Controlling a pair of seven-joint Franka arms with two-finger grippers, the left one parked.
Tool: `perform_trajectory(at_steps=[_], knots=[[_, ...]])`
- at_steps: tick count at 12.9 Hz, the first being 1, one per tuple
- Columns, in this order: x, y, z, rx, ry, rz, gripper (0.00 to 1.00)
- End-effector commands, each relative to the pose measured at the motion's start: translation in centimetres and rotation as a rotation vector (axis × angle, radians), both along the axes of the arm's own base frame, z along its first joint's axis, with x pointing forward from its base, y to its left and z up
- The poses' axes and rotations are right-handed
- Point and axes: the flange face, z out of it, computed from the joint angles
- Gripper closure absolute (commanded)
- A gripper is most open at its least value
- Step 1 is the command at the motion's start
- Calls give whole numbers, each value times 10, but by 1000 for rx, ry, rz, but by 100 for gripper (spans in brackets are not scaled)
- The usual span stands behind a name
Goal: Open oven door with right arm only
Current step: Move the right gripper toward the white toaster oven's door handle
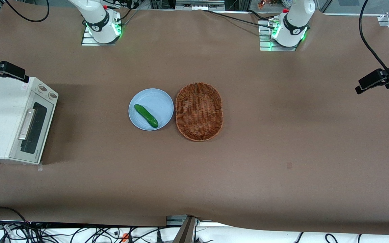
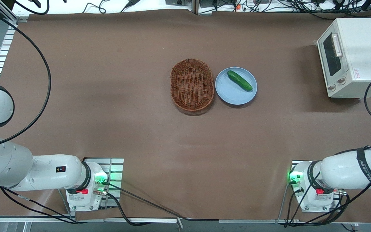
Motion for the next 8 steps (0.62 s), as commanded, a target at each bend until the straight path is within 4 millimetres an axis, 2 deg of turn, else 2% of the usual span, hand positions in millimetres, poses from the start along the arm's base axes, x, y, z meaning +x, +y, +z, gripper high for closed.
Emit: perform_trajectory(at_steps=[1,8], knots=[[-2,5,6,8,-18,-12,0],[-1,17,4,12,-10,25,0]])
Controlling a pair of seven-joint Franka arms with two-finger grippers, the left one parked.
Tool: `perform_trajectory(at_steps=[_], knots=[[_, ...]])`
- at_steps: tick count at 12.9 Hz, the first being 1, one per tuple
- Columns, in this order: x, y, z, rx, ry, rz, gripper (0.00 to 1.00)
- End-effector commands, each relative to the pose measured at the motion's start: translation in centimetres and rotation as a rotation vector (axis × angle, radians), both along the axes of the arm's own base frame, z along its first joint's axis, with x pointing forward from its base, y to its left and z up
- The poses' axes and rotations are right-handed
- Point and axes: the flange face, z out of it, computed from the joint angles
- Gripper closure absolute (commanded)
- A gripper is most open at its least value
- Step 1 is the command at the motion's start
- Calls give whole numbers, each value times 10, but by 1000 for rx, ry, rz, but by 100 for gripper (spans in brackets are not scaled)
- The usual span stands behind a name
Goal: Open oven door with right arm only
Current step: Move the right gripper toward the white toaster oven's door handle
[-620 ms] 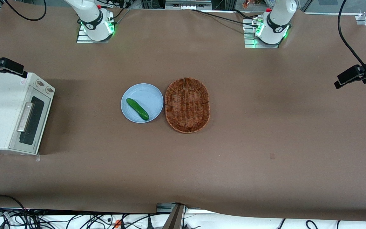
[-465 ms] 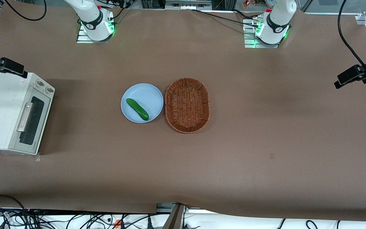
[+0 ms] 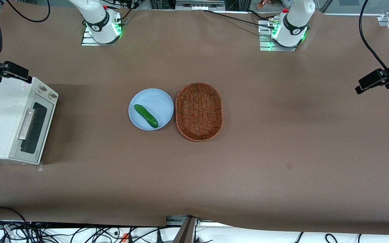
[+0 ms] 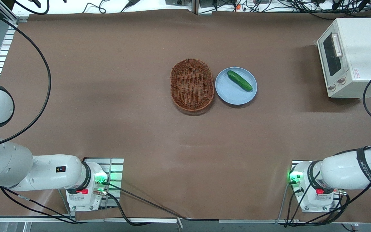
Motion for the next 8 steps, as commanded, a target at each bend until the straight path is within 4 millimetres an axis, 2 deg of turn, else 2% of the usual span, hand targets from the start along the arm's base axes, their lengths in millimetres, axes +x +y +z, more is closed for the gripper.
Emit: perform_trajectory(at_steps=[1,8], knots=[[-4,3,4,10,1,1,0],[-5,7,-2,10,26,8,0]])
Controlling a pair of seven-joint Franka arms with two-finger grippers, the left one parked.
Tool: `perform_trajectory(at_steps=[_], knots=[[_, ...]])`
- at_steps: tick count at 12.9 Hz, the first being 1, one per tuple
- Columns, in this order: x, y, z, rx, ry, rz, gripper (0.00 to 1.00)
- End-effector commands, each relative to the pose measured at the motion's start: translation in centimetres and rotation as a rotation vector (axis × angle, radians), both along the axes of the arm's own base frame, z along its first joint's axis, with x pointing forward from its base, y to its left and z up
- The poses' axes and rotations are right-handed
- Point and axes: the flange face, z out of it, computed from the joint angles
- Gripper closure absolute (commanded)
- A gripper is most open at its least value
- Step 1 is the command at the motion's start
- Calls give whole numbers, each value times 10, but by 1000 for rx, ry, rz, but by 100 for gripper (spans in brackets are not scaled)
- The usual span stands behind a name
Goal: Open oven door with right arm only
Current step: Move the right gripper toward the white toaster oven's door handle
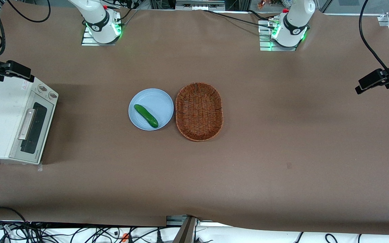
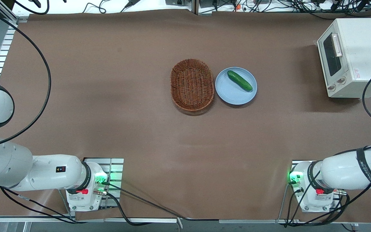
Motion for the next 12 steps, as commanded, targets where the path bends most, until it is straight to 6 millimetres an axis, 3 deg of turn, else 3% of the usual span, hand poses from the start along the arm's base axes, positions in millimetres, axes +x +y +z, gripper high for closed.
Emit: perform_trajectory(at_steps=[1,9,12], knots=[[-3,9,-1,7,10,12,0],[-4,64,-14,-1,57,92,0],[-1,68,-22,-4,73,96,0]])
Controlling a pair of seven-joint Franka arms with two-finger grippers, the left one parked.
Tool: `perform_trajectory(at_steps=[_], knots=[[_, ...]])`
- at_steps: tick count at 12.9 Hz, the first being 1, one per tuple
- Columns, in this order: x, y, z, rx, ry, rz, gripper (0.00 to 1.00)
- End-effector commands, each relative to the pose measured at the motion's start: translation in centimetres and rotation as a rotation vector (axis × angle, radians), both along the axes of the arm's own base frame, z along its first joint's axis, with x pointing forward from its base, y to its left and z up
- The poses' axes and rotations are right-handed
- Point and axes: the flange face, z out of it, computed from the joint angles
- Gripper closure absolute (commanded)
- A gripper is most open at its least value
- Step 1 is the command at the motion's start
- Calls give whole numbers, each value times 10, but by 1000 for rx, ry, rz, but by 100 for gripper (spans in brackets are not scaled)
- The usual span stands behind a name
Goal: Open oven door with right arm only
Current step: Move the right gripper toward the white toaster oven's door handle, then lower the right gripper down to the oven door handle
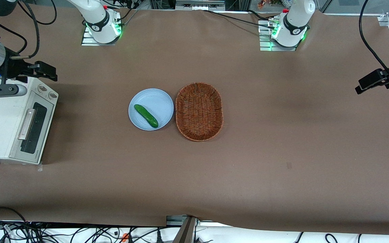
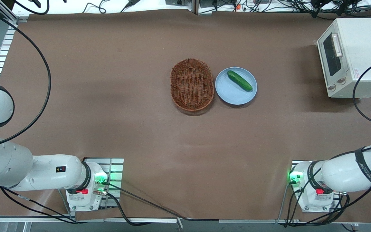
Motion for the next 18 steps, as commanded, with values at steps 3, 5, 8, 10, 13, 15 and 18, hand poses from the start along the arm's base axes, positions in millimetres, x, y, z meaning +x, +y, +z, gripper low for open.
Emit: perform_trajectory(at_steps=[3,5,8,10,13,15,18], knots=[[-1,0,-5,0,19,-13,0],[-1,0,-5,0,19,-13,0],[0,1,-7,-1,20,-14,0],[6,0,-19,-6,38,-16,0],[19,-4,-50,-64,84,-14,13],[28,-8,-72,-97,117,-5,30],[36,-13,-99,-156,156,9,61]])
